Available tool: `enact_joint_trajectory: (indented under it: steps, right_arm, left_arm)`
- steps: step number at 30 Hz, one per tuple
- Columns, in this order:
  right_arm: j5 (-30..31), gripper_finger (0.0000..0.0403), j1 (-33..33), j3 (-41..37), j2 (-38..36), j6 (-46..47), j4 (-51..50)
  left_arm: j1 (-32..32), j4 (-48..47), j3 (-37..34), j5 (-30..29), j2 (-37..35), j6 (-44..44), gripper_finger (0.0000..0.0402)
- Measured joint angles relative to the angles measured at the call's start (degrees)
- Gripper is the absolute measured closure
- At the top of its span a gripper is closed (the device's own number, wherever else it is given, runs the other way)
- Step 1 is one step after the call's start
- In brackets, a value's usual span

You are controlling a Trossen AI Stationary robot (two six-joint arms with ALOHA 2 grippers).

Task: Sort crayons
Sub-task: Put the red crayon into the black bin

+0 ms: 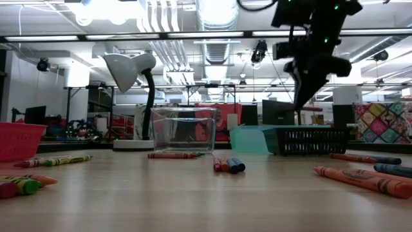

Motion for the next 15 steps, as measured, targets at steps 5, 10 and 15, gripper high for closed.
enact_joint_trajectory:
  steps: [5,10,15]
  right_arm:
    - [-0.03,0.0394,-1.30,-0.01,4.81,-3.32,0.26]
    - [0.01,0.0394,-3.19,-0.04,9.16,-5.31,0.62]
    - [-2.51,0.0379,-5.88,-0.06,10.74,-2.98,1.46]
  left_arm:
    - [0.00,-0.17,0.00,0.00,0.00,0.00,0.0402]
    - [0.02,-0.16,0.00,-0.02,0.00,0.39,0.0402]
    - [0.02,-0.23,0.00,-0.02,0.00,0.44,0.0402]
